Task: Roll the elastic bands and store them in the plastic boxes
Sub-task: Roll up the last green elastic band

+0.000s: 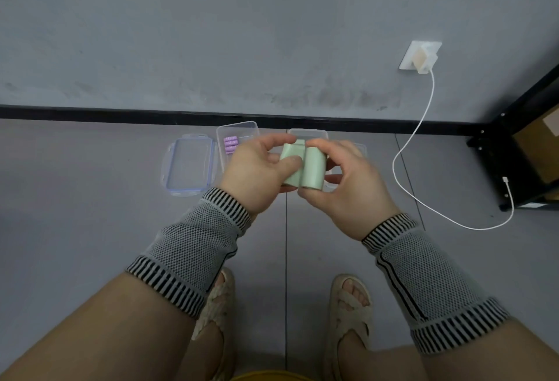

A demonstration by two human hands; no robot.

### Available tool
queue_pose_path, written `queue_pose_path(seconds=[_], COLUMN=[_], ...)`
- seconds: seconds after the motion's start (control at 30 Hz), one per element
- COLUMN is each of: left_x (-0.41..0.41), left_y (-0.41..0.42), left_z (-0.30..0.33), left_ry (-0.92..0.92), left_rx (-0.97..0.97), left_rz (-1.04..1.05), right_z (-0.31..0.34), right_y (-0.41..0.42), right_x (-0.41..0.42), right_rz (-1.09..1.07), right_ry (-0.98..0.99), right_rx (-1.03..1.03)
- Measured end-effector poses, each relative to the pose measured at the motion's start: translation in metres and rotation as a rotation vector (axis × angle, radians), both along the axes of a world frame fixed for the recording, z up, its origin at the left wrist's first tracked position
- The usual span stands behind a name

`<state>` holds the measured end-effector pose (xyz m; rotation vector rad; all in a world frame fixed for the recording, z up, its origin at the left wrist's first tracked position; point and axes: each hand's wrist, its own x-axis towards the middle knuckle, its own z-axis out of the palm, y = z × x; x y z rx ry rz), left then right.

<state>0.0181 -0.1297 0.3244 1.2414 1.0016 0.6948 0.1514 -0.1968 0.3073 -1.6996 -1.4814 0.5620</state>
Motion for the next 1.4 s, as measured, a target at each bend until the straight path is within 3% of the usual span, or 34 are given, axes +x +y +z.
queue_pose_path(seconds=[0.3,0.57,1.03,1.23,1.4], left_x=[0.002,-0.002,-0.01,-0.006,0.0], left_y=[-0.004,0.0,0.008,0.002,-0.002], left_z=[-0.001,0.002,0.008,0.008,0.005], left_ry=[0.021,-0.126,-0.064,-0.014,0.012], left_rx=[0.013,-0.141,-0.17,-0.101,-0.065], left_rz=[-0.038,-0.037,0.026,0.0,-0.025], right_z=[-0.009,-0.002,0.003,0.0,-0.002], right_y=[0.001,-0.001,0.0,-0.001,-0.001], right_x=[0.0,0.003,0.01,0.005,0.005], right_rz=[0.021,0.027,0.07,0.052,0.059], right_ry=[-0.104,0.204,0.455,0.123,0.059], right_rx=[0.0,-0.023,-0.025,-0.023,-0.041])
